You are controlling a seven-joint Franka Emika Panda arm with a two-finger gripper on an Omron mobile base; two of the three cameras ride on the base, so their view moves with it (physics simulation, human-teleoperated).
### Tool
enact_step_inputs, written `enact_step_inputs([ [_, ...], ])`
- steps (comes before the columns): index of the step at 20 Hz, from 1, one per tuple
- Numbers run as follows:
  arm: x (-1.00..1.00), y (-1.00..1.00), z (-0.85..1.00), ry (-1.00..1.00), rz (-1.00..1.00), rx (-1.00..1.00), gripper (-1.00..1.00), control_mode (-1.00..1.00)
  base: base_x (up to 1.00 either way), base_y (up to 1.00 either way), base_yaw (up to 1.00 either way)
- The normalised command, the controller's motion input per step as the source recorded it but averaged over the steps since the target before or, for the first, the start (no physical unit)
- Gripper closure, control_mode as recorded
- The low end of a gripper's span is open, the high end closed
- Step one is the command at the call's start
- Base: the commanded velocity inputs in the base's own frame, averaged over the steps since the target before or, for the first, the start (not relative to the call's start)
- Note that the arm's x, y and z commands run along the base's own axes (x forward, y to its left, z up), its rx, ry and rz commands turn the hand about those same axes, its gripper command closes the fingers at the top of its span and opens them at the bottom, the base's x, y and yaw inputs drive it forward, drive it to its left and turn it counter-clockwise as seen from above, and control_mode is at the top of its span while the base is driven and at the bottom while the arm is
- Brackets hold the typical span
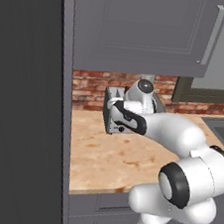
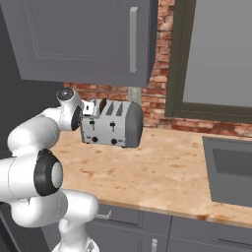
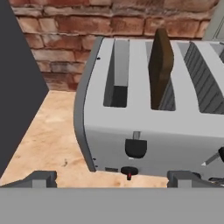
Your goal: Start the toaster. Once the lever pops up, take the bread to the plate on the dining counter.
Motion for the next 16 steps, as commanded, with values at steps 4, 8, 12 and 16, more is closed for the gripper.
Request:
enact_step_inputs([
  [4,0.17,0.00,-0.11,0.07,0.00,0.00,-1.00,-1.00,0.00,0.00,0.00],
  [8,0.13,0.00,-0.17,0.05,0.00,0.00,-1.00,-1.00,0.00,0.00,0.00],
  [12,0.11,0.00,-0.17,0.05,0.00,0.00,-1.00,-1.00,0.00,0.00,0.00],
  [16,0.08,0.02,-0.21,0.02,0.00,0.00,-1.00,-1.00,0.00,0.00,0.00],
])
